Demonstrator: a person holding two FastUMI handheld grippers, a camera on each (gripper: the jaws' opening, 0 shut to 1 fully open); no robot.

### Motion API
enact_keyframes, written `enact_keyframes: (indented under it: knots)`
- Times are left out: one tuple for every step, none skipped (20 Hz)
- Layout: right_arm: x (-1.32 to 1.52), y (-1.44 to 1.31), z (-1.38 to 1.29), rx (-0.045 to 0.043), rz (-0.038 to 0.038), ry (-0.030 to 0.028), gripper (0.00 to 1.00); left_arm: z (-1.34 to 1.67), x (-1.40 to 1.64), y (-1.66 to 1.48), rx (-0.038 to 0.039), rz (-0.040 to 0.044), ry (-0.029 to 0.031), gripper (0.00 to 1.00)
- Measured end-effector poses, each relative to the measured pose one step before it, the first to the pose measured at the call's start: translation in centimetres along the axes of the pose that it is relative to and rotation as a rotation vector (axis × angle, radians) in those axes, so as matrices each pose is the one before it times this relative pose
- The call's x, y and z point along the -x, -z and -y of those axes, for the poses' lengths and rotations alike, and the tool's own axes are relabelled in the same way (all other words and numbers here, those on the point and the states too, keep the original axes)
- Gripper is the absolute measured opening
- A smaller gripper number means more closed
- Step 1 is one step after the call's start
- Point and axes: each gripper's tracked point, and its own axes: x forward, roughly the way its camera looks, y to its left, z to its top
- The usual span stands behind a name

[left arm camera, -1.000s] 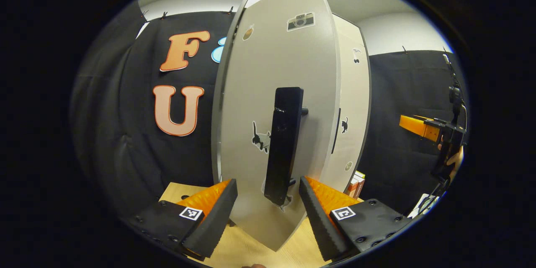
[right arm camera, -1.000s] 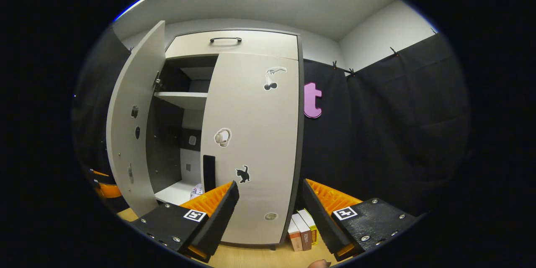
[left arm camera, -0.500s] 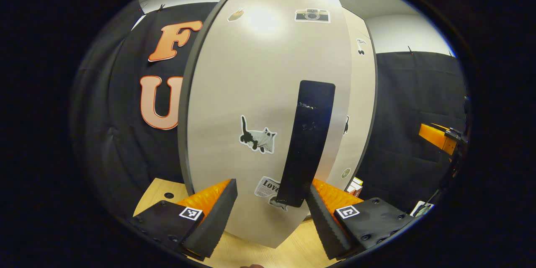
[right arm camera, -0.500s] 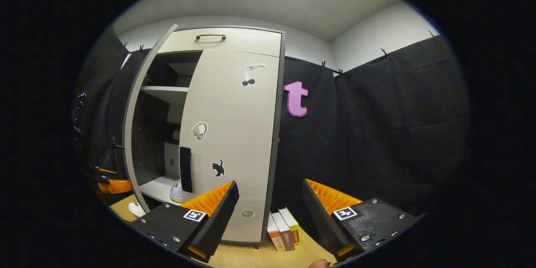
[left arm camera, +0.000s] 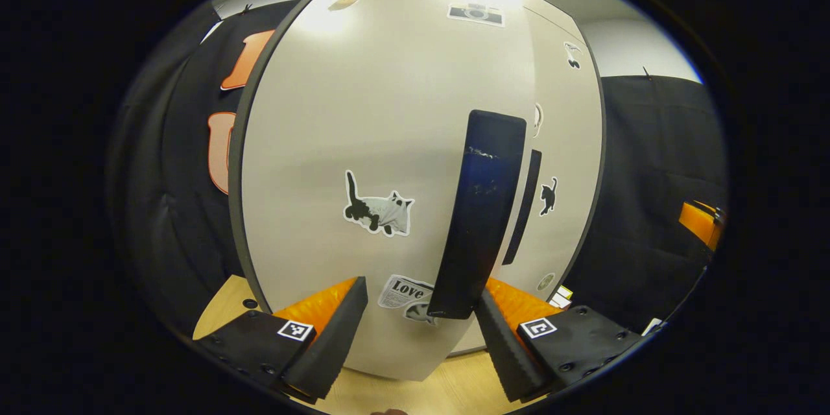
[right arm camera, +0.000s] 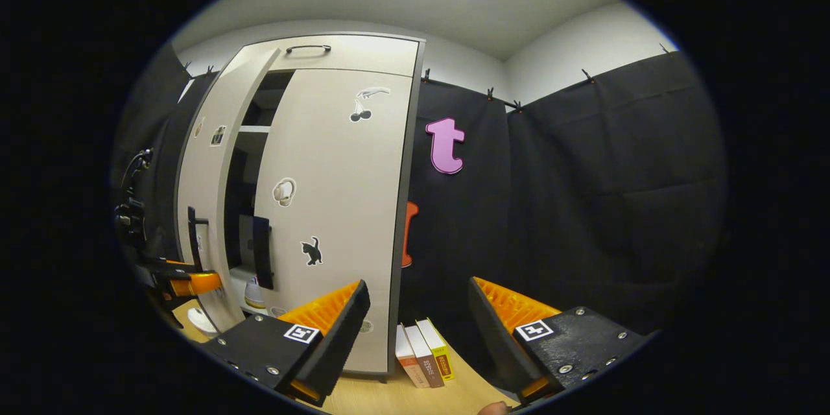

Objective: Grab one shoe with the right hand and put it into the shoe cabinet, grab the other shoe with the left hand and put it into the shoe cabinet; then close the right door with the right hand and the left door with the left hand.

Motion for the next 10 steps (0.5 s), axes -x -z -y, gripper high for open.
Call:
enact_keyframes:
  knots:
    - [-0.154, 0.092, -0.106, -0.00032, -0.00054, -0.00644, 0.94, 0.056, -0.437, 0.086, -0.0032, -0.00178, -0.00802, 1.0]
    - [-0.157, -0.023, -0.112, 0.00035, -0.00095, -0.00669, 0.94, 0.086, -0.684, 0.013, -0.0042, -0.00286, -0.00882, 1.0]
    - [-0.173, 0.054, -0.115, 0.0016, -0.00016, -0.00784, 0.94, 0.098, -0.64, 0.015, -0.00436, -0.00229, -0.0094, 1.0]
    - [-0.242, -0.021, -0.128, -0.00004, -0.00041, -0.00721, 0.94, 0.134, -0.542, 0.02, -0.00688, 0.00101, -0.00977, 1.0]
    - [-0.208, -0.012, -0.196, -0.0015, -0.00173, -0.01013, 0.94, -0.001, -0.264, -0.118, -0.00835, 0.00151, -0.00993, 1.0]
    - [-0.161, -0.012, -0.23, -0.00208, -0.00312, -0.01073, 0.94, 0.04, -0.199, -0.079, -0.00852, -0.00112, -0.01051, 1.0]
    - [-0.144, -0.137, -0.11, -0.00406, 0.00264, -0.00667, 0.94, 0.016, -0.008, -0.133, -0.00886, -0.00223, -0.0089, 1.0]
    - [-0.202, -0.241, -0.19, -0.00225, 0.00365, -0.00932, 0.94, 0.022, -0.033, -0.013, -0.006, -0.00229, -0.00887, 1.0]
    - [-0.197, -0.108, -0.174, -0.00263, 0.00341, -0.00736, 0.94, -0.014, -0.065, -0.059, -0.00076, -0.00204, -0.01001, 1.0]
    - [-0.122, -0.171, -0.139, -0.0027, 0.002, -0.00755, 0.94, 0.047, -0.09, 0.005, 0.00195, -0.00029, -0.00896, 1.0]
